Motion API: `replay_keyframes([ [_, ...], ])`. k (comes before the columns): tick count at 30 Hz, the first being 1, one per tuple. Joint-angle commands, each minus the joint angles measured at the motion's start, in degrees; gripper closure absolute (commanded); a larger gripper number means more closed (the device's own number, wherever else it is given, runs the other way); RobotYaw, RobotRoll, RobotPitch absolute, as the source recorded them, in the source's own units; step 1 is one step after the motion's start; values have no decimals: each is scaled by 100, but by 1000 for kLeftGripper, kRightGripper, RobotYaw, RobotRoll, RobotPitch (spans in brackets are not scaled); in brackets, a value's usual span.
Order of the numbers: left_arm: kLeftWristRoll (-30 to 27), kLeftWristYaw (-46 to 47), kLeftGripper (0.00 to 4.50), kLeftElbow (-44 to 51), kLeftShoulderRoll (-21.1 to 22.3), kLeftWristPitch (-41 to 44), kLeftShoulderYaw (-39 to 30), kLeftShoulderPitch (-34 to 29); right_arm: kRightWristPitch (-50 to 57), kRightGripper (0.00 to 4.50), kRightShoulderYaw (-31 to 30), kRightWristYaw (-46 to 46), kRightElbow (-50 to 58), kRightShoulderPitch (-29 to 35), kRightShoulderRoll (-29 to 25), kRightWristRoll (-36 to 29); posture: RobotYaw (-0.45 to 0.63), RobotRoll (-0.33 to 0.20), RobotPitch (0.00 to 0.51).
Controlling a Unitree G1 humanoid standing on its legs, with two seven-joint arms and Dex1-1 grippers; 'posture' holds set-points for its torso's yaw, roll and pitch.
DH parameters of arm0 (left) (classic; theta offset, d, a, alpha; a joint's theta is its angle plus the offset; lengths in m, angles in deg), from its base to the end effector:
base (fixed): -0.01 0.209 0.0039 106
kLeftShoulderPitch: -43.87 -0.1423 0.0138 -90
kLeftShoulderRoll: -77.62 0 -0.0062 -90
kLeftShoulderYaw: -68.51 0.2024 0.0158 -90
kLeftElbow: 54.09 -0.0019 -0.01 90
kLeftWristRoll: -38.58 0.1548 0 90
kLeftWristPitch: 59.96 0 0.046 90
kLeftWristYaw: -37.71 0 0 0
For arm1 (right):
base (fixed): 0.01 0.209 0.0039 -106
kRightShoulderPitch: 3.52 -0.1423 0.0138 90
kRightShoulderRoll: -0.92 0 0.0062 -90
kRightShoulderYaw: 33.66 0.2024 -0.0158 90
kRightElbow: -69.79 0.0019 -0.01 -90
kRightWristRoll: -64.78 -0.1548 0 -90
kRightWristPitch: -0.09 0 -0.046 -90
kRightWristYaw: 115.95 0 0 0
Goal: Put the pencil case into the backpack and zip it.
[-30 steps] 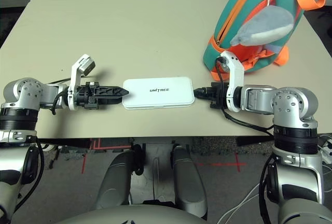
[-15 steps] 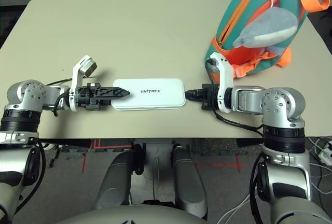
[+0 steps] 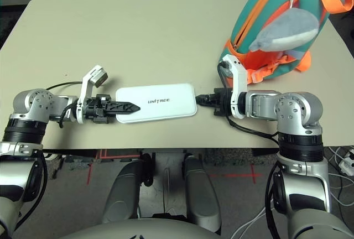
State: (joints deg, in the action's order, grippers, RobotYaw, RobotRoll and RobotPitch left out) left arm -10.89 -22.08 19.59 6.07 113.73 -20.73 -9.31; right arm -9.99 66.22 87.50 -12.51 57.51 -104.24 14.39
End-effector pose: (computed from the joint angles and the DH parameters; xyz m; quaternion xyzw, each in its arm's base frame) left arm 0.3061 0.2361 0.1304 -0.3232 0.4057 -0.5278 0.6726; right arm 0.2746 -0.2257 0.1633 0.1418 0.3208 0.3567 0.8659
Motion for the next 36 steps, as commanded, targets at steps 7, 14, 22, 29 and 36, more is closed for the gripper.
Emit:
replay_keyframes([
  [7,-257,612,3188,946,-150,141,-808,53,47,1370,2004,838,1682,1189,-1129,-1320,-131,0,256],
  [14,-323,855,3188,1044,-163,214,-1171,431,443,0,4051,736,1200,1462,-2577,-2249,-187,0,256],
  [22,-186,936,3188,791,-204,-76,-1124,921,-1012,0,4169,876,355,2012,-3138,-693,-193,0,252],
  [29,-186,899,3188,791,-137,-180,-1039,993,-2311,0,2888,949,-294,1562,-2791,280,-184,0,258],
  [36,-165,939,3188,955,-31,-208,-1017,903,-3007,0,1907,1327,-1145,766,-2459,798,-156,0,263],
])
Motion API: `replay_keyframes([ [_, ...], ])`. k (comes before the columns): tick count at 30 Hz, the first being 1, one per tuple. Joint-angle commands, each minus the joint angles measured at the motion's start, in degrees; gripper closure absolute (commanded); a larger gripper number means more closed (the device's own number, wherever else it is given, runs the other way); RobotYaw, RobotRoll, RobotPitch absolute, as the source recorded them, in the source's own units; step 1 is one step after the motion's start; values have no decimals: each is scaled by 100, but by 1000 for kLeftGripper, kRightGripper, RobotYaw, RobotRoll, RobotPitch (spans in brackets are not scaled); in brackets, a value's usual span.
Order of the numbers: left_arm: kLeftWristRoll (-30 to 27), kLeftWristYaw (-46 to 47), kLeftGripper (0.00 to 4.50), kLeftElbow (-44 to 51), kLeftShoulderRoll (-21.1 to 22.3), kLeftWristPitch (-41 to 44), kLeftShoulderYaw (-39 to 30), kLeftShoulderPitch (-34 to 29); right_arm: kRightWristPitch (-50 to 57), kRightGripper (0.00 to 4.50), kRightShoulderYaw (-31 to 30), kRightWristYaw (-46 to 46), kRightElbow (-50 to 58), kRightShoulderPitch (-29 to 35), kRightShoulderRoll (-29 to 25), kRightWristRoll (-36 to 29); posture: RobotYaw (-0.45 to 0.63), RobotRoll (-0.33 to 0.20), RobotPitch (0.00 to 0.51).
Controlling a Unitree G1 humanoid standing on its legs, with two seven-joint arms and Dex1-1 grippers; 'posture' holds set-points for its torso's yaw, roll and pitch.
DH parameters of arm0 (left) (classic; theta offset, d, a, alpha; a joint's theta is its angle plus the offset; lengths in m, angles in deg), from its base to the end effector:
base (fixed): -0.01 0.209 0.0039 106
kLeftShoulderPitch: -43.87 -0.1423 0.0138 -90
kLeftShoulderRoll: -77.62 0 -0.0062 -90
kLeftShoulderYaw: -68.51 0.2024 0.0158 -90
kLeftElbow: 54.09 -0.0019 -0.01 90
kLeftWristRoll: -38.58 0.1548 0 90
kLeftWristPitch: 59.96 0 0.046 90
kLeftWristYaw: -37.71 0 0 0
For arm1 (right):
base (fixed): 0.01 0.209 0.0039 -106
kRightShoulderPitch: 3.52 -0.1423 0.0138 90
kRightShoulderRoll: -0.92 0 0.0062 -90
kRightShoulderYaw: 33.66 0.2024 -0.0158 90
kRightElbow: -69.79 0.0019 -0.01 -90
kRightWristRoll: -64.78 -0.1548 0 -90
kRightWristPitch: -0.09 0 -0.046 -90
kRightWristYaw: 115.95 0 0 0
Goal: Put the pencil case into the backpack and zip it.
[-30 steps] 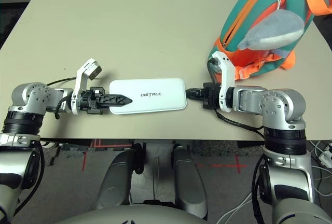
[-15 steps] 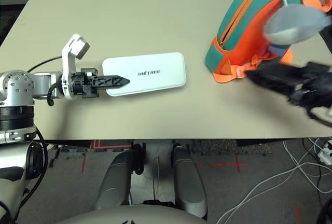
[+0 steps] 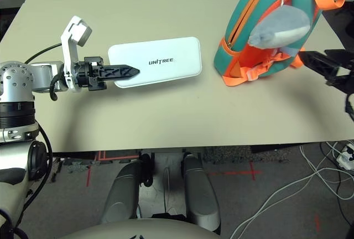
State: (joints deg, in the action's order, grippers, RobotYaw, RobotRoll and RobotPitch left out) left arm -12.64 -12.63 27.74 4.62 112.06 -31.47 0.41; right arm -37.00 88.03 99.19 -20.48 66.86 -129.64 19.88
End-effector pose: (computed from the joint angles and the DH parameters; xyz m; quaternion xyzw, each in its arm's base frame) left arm 0.3154 0.2287 0.2157 -0.2315 0.2516 -0.5524 0.7602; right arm 0.2207 -0.3708 0.2443 0.0357 0.0714 0.1511 0.9853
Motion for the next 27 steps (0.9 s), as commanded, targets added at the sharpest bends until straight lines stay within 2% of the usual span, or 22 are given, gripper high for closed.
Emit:
replay_keyframes([
  [1,-5,9,3188,178,122,-23,39,-94,-433,0,-386,194,-520,-304,123,350,-156,0,263],
  [10,-43,98,3188,349,235,-40,-26,-156,-1563,0,-1005,670,-1790,-1402,644,982,-94,0,250],
  [16,-80,118,3188,399,284,-20,-81,-154,-1825,132,-1037,786,-2131,-1780,802,1136,-85,0,245],
  [19,-69,107,3188,385,308,-43,-82,-163,-1650,132,-983,788,-1968,-1844,831,1048,-92,0,245],
  [27,353,-45,3188,84,486,-614,274,-310,-97,132,-894,938,-404,-1913,587,49,-102,0,231],
])
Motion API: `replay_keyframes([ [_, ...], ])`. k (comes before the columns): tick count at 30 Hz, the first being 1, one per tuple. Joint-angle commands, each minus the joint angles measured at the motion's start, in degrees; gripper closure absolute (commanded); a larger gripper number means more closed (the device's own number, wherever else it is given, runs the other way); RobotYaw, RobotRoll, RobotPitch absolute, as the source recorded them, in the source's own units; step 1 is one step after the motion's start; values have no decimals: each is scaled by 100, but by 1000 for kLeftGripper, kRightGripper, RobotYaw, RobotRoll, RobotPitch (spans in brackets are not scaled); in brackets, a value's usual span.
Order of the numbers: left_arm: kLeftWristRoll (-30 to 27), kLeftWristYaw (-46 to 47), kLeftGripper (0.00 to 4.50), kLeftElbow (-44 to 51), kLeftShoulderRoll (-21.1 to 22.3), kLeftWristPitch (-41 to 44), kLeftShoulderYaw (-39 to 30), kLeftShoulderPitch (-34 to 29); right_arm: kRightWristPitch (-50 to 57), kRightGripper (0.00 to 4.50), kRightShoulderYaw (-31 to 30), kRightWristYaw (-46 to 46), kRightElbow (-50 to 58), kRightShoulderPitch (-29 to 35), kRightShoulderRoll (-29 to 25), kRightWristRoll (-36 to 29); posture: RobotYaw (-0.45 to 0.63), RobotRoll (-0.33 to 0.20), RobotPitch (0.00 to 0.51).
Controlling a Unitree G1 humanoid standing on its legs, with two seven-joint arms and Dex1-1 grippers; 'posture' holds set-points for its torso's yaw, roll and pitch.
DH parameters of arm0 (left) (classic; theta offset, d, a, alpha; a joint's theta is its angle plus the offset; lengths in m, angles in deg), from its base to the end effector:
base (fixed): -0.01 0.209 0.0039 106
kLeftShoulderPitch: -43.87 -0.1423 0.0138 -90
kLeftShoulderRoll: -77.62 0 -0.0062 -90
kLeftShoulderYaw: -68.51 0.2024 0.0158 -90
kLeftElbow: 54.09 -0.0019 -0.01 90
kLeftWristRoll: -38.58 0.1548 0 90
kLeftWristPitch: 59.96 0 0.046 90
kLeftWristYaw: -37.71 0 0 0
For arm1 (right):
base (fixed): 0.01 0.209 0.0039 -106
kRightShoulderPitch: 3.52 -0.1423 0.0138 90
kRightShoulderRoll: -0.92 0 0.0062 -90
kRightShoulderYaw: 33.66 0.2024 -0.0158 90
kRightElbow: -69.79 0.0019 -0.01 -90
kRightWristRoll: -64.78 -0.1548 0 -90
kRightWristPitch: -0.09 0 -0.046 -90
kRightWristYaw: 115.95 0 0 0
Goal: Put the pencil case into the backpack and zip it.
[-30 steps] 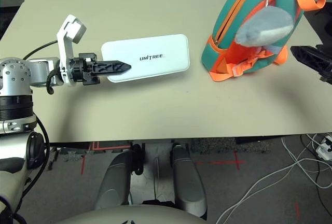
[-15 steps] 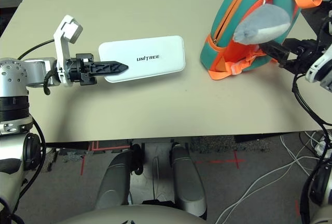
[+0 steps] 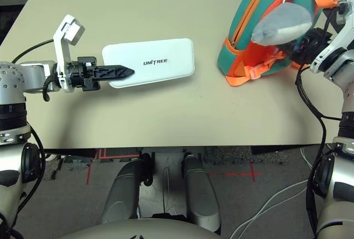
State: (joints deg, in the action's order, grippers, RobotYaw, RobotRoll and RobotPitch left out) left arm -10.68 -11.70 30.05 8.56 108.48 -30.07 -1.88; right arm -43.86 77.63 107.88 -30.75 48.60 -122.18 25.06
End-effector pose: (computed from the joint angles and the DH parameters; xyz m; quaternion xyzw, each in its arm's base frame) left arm 0.3092 0.2420 0.2175 -0.1884 0.2477 -0.5139 0.7994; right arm 0.2799 -0.3401 0.2539 0.0550 -0.0019 0.2738 0.9602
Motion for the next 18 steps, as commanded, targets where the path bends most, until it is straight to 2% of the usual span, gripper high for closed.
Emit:
replay_keyframes([
  [1,232,-139,3188,-222,94,-373,161,-88,866,132,175,71,868,-132,-214,-684,-103,0,229],
  [5,506,-204,3188,-525,115,-767,285,-74,1622,132,244,-16,1458,-289,-337,-1277,-109,0,220],
  [13,815,-354,3188,-1030,57,-1255,377,27,2562,132,440,-388,2005,-582,-400,-2063,-127,0,215],
  [18,945,-434,3188,-1223,-11,-1421,429,119,3135,132,585,-754,2211,-414,-589,-2328,-139,0,215],
])
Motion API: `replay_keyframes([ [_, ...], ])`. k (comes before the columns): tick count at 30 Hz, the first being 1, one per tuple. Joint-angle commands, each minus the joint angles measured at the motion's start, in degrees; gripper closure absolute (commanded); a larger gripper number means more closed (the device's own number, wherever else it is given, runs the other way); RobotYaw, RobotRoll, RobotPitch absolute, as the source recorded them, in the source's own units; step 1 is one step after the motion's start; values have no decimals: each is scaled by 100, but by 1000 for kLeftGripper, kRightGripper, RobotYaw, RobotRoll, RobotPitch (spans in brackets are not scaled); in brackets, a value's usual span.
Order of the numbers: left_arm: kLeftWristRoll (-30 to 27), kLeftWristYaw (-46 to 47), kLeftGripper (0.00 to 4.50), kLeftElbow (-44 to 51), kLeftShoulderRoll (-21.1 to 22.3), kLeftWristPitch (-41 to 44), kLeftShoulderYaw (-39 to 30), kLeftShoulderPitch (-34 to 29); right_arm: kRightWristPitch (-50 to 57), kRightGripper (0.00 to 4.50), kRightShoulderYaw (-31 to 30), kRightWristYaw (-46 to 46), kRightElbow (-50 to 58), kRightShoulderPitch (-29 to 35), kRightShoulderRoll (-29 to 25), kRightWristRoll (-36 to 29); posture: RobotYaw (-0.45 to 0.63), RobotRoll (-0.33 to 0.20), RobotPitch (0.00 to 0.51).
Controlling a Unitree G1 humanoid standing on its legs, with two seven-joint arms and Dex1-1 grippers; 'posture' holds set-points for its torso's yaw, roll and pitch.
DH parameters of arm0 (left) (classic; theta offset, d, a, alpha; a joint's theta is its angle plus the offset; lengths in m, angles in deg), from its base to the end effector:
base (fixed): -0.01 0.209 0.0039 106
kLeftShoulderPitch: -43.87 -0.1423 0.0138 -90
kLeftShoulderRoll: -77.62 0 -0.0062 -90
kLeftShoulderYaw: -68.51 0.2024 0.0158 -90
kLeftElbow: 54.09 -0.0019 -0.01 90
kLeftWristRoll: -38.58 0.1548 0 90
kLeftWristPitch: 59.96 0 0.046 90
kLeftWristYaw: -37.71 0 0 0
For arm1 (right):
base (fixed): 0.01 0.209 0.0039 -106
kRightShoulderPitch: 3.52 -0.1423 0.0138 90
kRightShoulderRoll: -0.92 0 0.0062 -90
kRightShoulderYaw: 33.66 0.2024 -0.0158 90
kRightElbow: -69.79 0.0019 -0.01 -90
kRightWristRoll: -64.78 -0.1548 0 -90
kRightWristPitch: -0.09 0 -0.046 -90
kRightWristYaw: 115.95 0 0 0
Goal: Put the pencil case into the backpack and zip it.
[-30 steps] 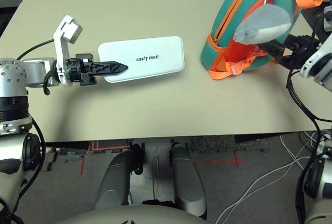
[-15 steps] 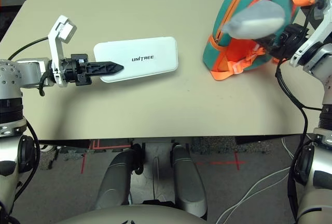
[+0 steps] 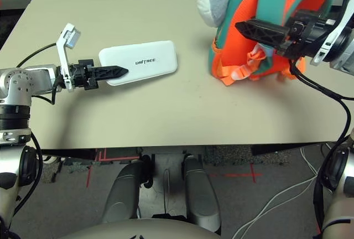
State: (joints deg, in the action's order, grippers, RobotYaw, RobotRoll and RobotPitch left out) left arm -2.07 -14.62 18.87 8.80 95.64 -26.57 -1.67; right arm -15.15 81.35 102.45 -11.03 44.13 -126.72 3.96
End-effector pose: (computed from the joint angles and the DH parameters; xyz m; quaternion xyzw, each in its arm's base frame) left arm 0.3285 0.2587 0.1936 -0.1816 0.2329 -0.4544 0.8404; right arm 0.2384 -0.2930 0.3093 0.0486 0.0633 0.4208 0.9037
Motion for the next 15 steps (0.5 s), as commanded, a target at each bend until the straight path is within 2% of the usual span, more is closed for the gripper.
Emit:
replay_keyframes([
  [1,101,-156,3188,-127,-59,-163,79,112,241,132,222,-227,301,267,-200,-101,-142,0,215],
  [4,128,-175,3188,-178,-125,-221,81,126,-183,132,253,-468,367,960,-211,446,-147,0,214],
  [10,145,-183,3188,-192,-247,-282,81,27,-323,132,205,-1337,603,2032,-148,1348,-172,0,211],
  [11,155,-183,3188,-205,-266,-289,80,29,-376,132,254,-1547,667,2108,1,1453,-176,0,210],
  [12,166,-186,3188,-222,-283,-295,80,36,-391,313,305,-1728,715,2137,142,1516,-179,0,210],
  [13,177,-190,3188,-237,-294,-299,79,43,-358,257,358,-1915,764,2130,275,1568,-179,0,210],
  [14,188,-194,3188,-253,-303,-304,80,54,-336,14,435,-2110,852,2114,445,1601,-179,0,210],
  [15,201,-200,3188,-284,-313,-314,82,74,-295,0,500,-2246,933,2091,582,1592,-193,0,211],
])
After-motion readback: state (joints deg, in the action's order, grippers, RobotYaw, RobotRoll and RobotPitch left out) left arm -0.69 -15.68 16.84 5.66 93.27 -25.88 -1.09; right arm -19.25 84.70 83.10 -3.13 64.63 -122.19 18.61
